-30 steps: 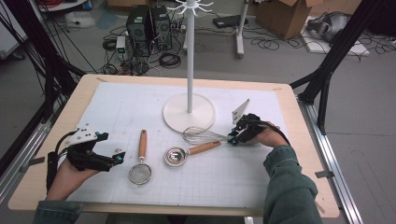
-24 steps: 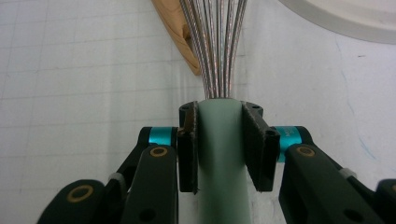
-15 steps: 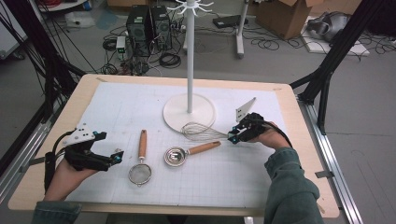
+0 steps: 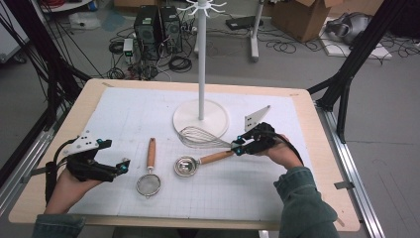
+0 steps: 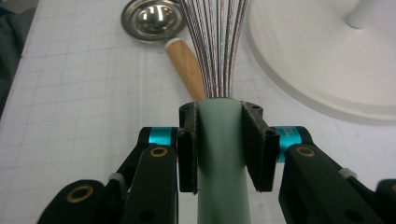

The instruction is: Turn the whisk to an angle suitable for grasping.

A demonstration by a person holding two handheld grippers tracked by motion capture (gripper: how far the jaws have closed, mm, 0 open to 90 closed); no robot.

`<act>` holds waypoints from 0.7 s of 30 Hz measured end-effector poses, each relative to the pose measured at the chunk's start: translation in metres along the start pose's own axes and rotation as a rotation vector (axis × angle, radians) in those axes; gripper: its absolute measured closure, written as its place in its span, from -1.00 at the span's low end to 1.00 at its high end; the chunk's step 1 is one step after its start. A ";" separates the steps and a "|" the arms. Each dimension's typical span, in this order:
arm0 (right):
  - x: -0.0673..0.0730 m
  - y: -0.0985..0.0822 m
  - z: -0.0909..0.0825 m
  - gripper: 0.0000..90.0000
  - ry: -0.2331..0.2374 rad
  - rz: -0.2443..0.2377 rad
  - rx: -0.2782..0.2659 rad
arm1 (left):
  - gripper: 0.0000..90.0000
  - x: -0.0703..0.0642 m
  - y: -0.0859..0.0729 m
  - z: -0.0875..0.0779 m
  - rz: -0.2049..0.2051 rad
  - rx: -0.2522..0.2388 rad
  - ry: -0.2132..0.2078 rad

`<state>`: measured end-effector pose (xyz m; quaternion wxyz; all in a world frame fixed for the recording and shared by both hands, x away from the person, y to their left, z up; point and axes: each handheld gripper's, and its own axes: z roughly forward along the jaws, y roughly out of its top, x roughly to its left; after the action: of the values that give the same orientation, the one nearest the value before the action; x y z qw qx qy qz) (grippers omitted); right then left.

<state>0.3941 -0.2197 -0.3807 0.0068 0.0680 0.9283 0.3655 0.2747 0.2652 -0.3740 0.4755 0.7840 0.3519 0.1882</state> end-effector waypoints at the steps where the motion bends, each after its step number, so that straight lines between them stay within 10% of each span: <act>1: 0.000 0.000 0.000 0.54 0.000 0.000 0.000 | -0.96 0.000 0.000 0.000 0.000 -0.001 0.000; 21: 0.042 0.033 0.042 0.54 0.032 -0.031 0.003 | -0.96 0.000 0.001 -0.002 -0.002 -0.008 -0.002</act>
<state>0.3596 -0.1620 -0.3880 -0.0027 0.0478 0.9298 0.3650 0.2733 0.2660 -0.3724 0.4791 0.7821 0.3514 0.1881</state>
